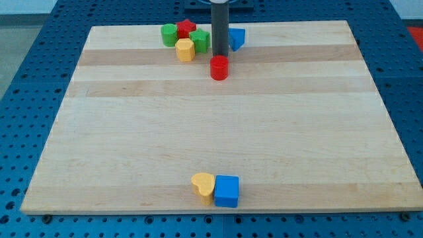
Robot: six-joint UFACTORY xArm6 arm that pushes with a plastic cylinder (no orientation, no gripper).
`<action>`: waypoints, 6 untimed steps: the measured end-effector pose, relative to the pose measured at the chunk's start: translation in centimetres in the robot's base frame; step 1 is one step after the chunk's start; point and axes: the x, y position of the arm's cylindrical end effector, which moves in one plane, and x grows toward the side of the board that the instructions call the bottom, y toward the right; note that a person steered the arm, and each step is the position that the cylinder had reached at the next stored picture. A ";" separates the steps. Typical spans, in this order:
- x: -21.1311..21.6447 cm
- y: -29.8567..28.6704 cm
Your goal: Move blue triangle right horizontally towards green star
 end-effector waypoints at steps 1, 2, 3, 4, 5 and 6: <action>-2.5 0.2; -4.5 1.4; -5.0 5.6; -5.0 9.3; -5.0 7.9; -5.1 3.0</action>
